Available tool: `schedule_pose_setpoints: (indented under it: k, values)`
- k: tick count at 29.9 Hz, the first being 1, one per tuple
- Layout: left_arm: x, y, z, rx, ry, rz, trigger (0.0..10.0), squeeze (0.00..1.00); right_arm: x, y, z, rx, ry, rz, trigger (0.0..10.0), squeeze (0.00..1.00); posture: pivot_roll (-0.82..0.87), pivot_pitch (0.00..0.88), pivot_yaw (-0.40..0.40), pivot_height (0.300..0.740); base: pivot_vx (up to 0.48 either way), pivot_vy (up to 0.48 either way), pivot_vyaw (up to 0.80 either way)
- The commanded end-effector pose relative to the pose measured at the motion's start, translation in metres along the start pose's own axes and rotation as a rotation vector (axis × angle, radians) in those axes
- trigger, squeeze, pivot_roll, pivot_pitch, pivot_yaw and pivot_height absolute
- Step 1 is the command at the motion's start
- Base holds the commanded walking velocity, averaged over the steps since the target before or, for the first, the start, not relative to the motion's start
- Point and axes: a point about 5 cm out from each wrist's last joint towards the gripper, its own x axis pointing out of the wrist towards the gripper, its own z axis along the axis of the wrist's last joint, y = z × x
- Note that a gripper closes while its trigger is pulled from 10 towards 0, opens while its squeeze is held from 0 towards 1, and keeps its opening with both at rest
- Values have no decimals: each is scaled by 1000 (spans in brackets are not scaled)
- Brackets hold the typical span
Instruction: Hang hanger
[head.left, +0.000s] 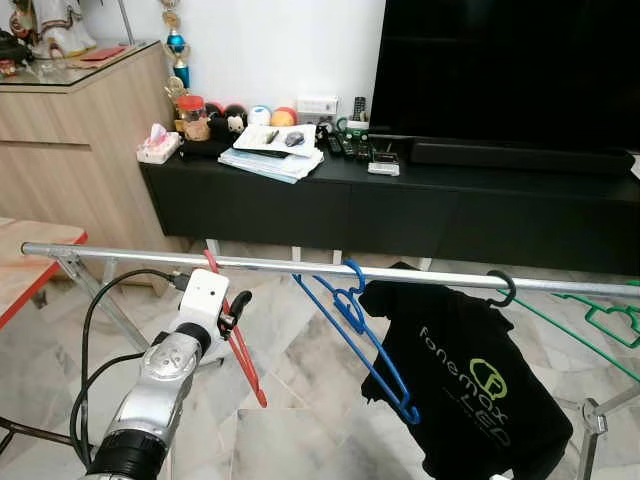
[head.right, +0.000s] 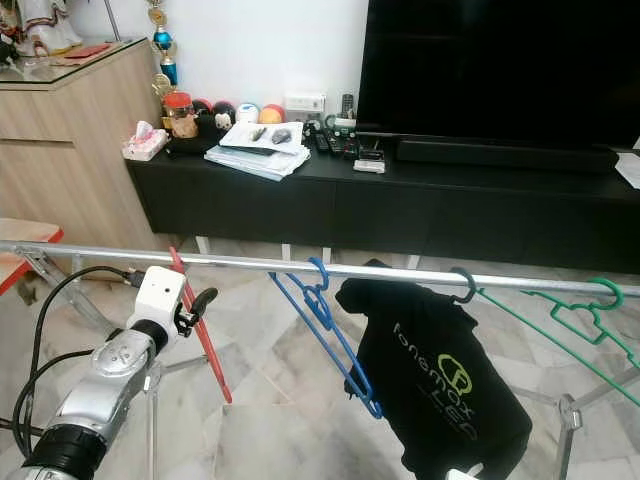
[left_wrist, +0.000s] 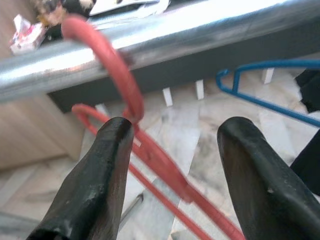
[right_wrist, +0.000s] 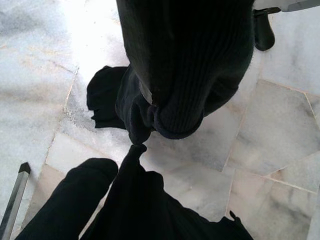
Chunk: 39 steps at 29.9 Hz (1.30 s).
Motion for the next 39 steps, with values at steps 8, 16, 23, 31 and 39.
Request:
schedule_pose_setpoints:
  k: [8, 16, 23, 31, 39]
  values:
    - [8, 0, -5, 59, 175, 125, 10000, 988, 1, -1, 4, -9, -9, -3, 10000, 0, -28, 0, -40, 740, 0, 0, 0]
    - [15, -5, 1, 34, 178, 134, 10000, 0, 1, -1, 4, -7, -9, -6, 10000, 0, -33, 0, -44, 740, 0, 0, 0]
    - [28, -6, 17, 11, 160, 160, 10000, 0, 1, -1, 5, -3, -8, -10, 10000, 0, -37, 0, -47, 740, 0, 0, 0]
    - [38, -6, 16, -3, 228, 210, 10000, 0, 1, -1, 5, 2, -9, -9, 10000, 0, -41, 0, -47, 740, 0, 0, 0]
    - [41, -4, 11, 1, 255, 235, 2471, 0, 1, -1, 5, 2, -9, -10, 10000, 0, -47, 0, -45, 740, 0, 0, 0]
